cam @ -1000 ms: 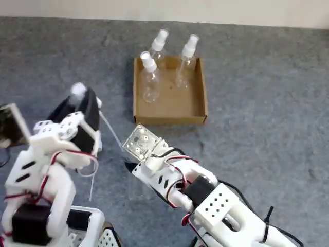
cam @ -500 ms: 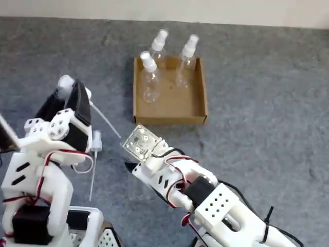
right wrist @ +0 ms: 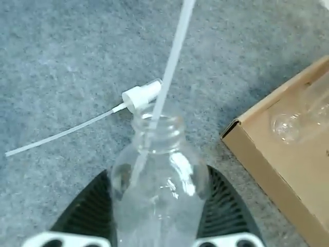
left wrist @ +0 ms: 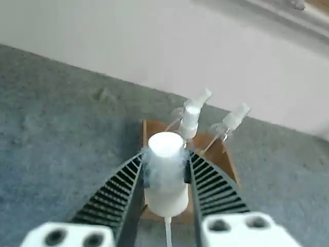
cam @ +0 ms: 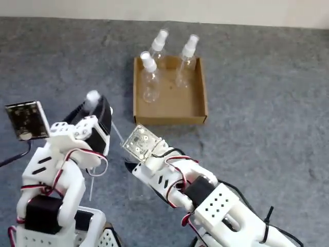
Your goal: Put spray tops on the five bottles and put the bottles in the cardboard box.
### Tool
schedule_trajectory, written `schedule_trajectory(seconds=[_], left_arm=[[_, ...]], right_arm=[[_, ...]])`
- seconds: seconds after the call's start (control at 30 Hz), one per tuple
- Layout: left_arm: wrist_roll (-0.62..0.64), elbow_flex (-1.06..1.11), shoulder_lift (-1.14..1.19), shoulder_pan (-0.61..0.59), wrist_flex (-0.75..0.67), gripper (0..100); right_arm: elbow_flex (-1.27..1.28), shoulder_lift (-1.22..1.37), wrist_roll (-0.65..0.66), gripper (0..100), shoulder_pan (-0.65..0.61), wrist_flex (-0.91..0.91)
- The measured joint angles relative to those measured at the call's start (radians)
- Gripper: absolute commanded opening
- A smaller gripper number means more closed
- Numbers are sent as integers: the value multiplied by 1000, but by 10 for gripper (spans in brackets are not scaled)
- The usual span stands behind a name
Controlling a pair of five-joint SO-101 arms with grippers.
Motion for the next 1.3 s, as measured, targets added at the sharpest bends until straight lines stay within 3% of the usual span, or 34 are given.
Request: schedule_trajectory(seconds=[0.27, 0.43, 0.63, 0.9, 1.07, 1.3], left_arm=[[-58, 141, -5, 9, 3, 4], [-58, 158, -15, 12, -3, 4], [-58, 160, -15, 12, -5, 4], [-81, 163, -15, 144, 0, 4], [-100, 186, -15, 161, -5, 8], [-103, 184, -17, 158, -5, 188]], right_arm=[[38, 2, -5, 3, -5, -114], [40, 3, -158, 3, 14, -183], [41, 3, -192, 3, 18, -190], [-17, 87, -199, 3, 49, -206], [-80, 140, -199, 3, 51, -209], [-95, 140, -199, 3, 63, -209]])
